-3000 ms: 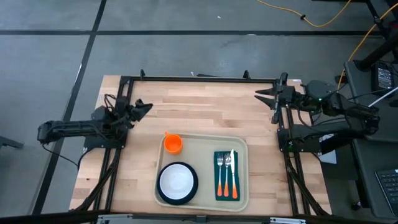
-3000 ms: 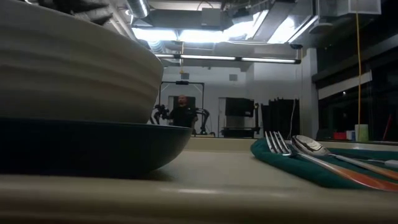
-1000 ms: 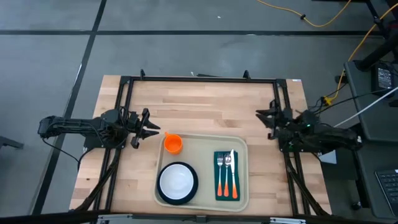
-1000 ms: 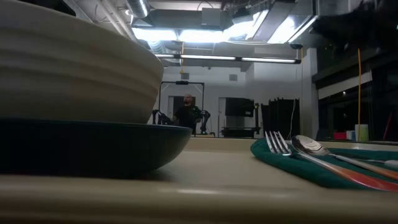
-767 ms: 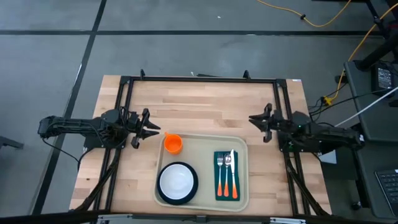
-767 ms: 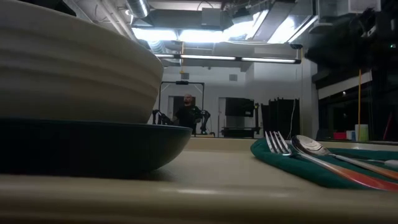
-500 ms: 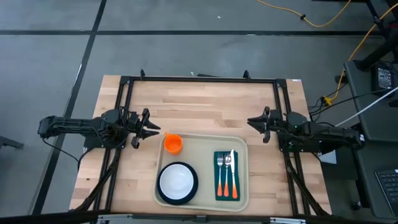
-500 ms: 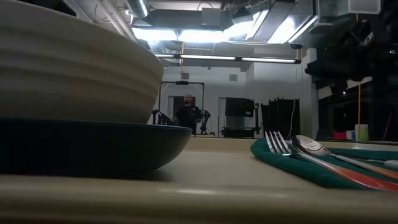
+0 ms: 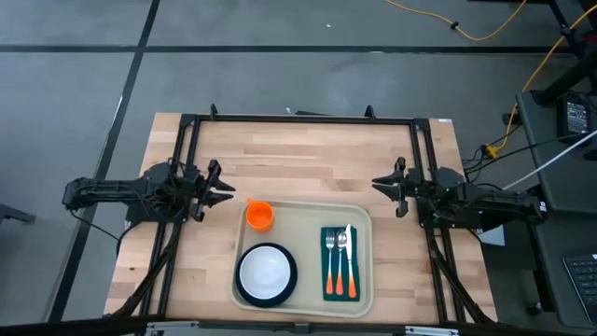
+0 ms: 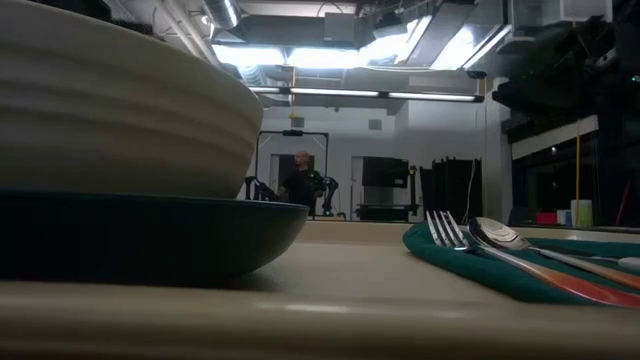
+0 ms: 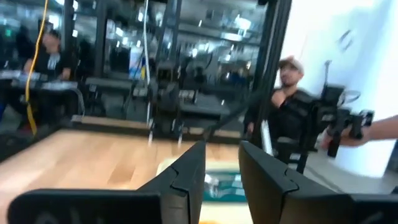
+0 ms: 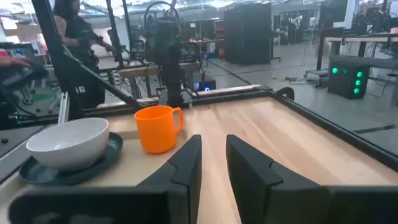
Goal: Set up tray
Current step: Return to Home Position
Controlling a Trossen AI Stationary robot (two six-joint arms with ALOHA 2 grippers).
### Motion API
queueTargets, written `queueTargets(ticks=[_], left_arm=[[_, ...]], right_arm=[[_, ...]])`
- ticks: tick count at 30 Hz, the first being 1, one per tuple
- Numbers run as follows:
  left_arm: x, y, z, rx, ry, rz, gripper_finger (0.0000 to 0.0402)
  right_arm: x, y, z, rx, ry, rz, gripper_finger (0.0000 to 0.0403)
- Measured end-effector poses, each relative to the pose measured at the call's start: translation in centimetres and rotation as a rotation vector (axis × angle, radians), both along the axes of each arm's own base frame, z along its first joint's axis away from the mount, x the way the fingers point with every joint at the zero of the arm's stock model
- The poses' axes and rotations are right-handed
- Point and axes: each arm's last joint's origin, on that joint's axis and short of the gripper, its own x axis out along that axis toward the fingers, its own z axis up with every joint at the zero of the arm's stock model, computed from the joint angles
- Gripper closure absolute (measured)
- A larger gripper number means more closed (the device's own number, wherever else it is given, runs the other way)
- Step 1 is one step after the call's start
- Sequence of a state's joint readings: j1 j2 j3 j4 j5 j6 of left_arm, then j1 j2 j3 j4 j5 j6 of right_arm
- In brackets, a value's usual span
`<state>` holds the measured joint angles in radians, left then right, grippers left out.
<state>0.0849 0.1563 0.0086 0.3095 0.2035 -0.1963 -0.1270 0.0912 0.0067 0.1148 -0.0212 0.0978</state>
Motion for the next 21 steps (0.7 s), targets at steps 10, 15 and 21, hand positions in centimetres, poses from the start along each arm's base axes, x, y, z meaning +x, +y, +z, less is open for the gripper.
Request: queueTargets(ticks=[10,15,21], left_arm=[[-1.5,-0.1,1.7,0.018,-0.210,0.000,0.0307],[-1.6,-0.1,1.9,0.019,-0.229,0.000,0.0310],[-1.6,-0.1,1.9,0.020,-0.231,0.002,0.0307]], right_arm=[[0.0,0.0,-0.1,0.081,0.001,0.002,0.0323],[0.0,0.0,-0.2,0.082,0.008,0.002,0.0323],[0.0,0.0,-0.3,0.085,0.024,0.001,0.0323]])
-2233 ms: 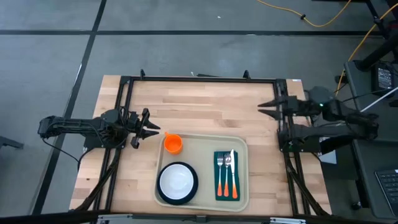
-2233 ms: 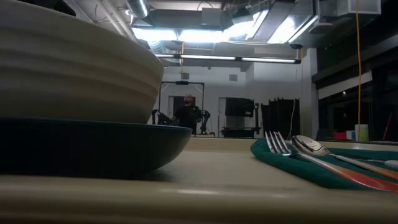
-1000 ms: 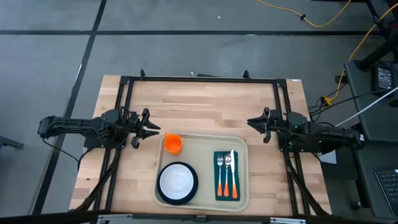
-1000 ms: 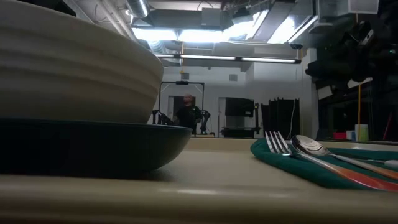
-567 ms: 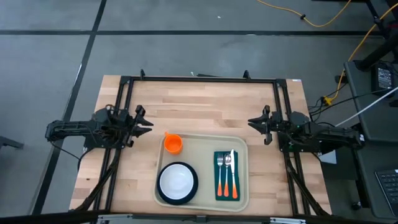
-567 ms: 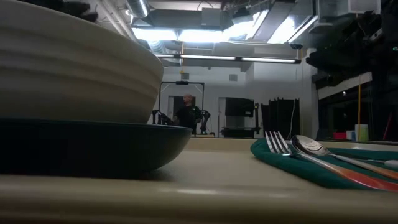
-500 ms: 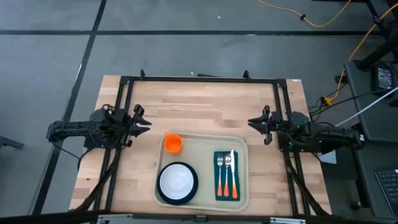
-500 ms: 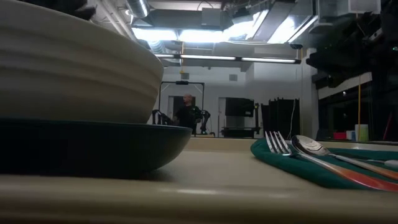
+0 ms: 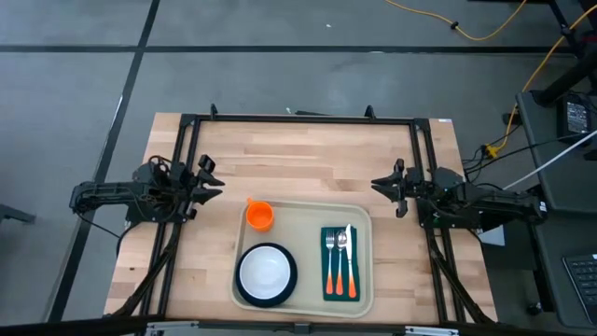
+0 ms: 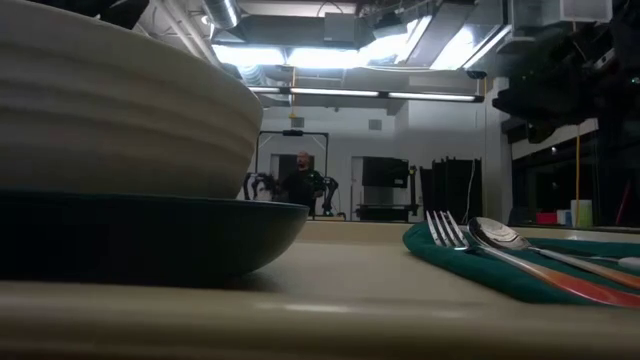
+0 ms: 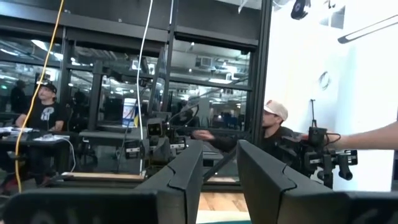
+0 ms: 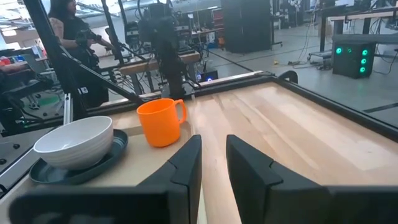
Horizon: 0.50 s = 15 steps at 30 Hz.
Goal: Set up tray
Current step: Return to Home Position
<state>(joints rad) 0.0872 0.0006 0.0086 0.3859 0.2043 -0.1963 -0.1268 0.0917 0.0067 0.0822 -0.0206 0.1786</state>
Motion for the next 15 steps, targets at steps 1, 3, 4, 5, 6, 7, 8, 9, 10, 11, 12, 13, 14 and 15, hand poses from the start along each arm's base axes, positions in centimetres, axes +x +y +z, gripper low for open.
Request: queueTargets(ticks=[1,3,4,5,6,7,8,9,10,11,12,13,14,15], left_arm=[[0.00,0.00,0.00,0.000,0.000,0.000,0.0307],[0.00,0.00,0.00,0.000,0.000,0.000,0.0307],[0.00,0.00,0.00,0.000,0.000,0.000,0.0307],[0.00,0.00,0.00,0.000,0.000,0.000,0.0308],[0.00,0.00,0.00,0.000,0.000,0.000,0.0309],[0.00,0.00,0.00,0.000,0.000,0.000,0.0310],[0.00,0.00,0.00,0.000,0.000,0.000,0.0310],[0.00,0.00,0.00,0.000,0.000,0.000,0.0310],[0.00,0.00,0.00,0.000,0.000,0.000,0.0310],[0.00,0.00,0.00,0.000,0.000,0.000,0.0309],[0.00,0.00,0.00,0.000,0.000,0.000,0.0309],[0.00,0.00,0.00,0.000,0.000,0.000,0.0308],[0.00,0.00,0.00,0.000,0.000,0.000,0.0307],[0.00,0.00,0.00,0.000,0.000,0.000,0.0307]], right_arm=[[0.00,0.00,0.00,0.000,0.000,0.000,0.0323],[0.00,0.00,0.00,-0.001,0.000,0.000,0.0323],[0.00,0.00,0.00,-0.001,0.000,0.000,0.0323],[0.00,0.00,0.00,0.000,0.000,0.000,0.0323],[0.00,0.00,0.00,0.000,0.000,0.000,0.0323],[0.00,0.00,0.00,-0.001,0.000,0.000,0.0323],[0.00,0.00,0.00,-0.001,0.000,0.000,0.0323],[0.00,0.00,0.00,-0.001,0.000,0.000,0.0323],[0.00,0.00,0.00,-0.001,0.000,0.000,0.0323],[0.00,0.00,0.00,0.000,0.000,0.000,0.0323],[0.00,0.00,0.00,-0.001,0.000,0.000,0.0323],[0.00,0.00,0.00,-0.001,0.000,0.000,0.0323],[0.00,0.00,0.00,-0.001,0.000,0.000,0.0323],[0.00,0.00,0.00,-0.001,0.000,0.000,0.0323]])
